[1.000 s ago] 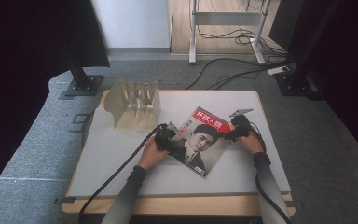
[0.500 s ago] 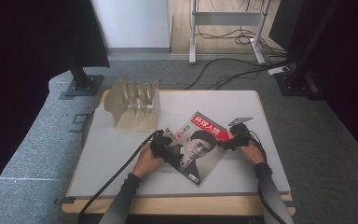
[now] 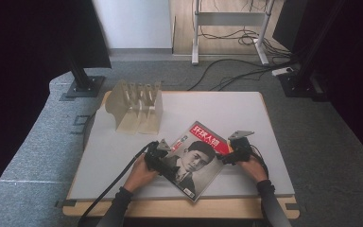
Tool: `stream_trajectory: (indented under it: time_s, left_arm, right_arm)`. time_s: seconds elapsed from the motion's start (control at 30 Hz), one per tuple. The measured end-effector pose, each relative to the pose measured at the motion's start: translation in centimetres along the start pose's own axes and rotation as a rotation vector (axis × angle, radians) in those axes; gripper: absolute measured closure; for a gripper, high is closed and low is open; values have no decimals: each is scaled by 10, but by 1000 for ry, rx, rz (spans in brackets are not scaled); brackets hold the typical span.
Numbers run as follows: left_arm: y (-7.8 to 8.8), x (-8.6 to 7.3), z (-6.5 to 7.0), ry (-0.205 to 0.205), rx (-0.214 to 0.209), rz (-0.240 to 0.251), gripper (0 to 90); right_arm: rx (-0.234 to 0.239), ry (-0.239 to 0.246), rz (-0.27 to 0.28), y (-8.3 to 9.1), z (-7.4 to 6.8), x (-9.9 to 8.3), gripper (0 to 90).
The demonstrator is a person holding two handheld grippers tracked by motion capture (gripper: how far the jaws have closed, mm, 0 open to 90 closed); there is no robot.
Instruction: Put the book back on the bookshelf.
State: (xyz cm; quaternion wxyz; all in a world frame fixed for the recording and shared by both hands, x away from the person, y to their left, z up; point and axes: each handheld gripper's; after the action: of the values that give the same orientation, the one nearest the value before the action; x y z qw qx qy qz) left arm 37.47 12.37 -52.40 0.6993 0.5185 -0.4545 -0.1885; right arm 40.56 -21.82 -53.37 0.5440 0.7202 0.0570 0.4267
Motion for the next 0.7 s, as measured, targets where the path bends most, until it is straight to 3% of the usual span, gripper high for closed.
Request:
stream_trajectory:
  time_s: [0.23,0.3,0.37,0.53,0.67,0.7]
  left_arm:
    - [6,-16,10,5,3,15,0]
    - [6,-19,12,9,4,26,0]
    - [7,-22,13,9,3,38,0]
    - [8,-24,14,10,4,34,0]
    - [9,-25,16,13,8,34,0]
    - [9,-26,19,15,11,34,0]
  right_arm:
    - [-4,14,8,6,-23,-11,23]
    - [-8,18,8,7,-25,-11,23]
    - [-34,39,3,11,-30,-13,33]
    - [-90,37,5,25,-36,-25,52]
    - [-93,26,-1,30,-38,-38,29]
    - [-74,10,-6,33,-39,-44,23]
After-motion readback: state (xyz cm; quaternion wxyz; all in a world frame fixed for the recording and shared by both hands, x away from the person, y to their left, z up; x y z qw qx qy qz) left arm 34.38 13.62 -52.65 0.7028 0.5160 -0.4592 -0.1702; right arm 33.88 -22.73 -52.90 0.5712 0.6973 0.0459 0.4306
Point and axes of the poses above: each handheld gripper's, and its own axes: y roughly backward along the jaws, x roughly out of its top, z roughly to its right, and after that the axes turned 13 degrees about -z, right-handed
